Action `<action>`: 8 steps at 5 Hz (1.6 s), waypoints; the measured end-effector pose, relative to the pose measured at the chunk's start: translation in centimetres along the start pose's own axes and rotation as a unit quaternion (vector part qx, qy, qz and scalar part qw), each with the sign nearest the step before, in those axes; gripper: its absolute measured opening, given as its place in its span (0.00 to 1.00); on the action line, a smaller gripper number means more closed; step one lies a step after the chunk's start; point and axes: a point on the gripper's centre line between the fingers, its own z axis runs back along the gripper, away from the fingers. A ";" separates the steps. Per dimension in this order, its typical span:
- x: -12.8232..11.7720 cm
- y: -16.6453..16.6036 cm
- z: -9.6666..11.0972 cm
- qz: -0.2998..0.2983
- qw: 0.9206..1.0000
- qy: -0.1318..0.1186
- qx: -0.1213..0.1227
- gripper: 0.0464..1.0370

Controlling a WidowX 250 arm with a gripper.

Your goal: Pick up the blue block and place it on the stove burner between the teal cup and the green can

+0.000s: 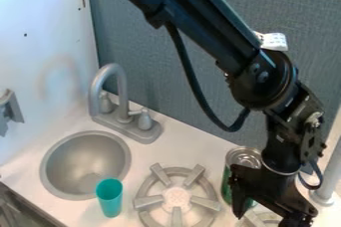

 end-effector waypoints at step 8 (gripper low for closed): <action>1.6 -2.3 -5.8 -0.011 0.996 0.050 0.073 0.96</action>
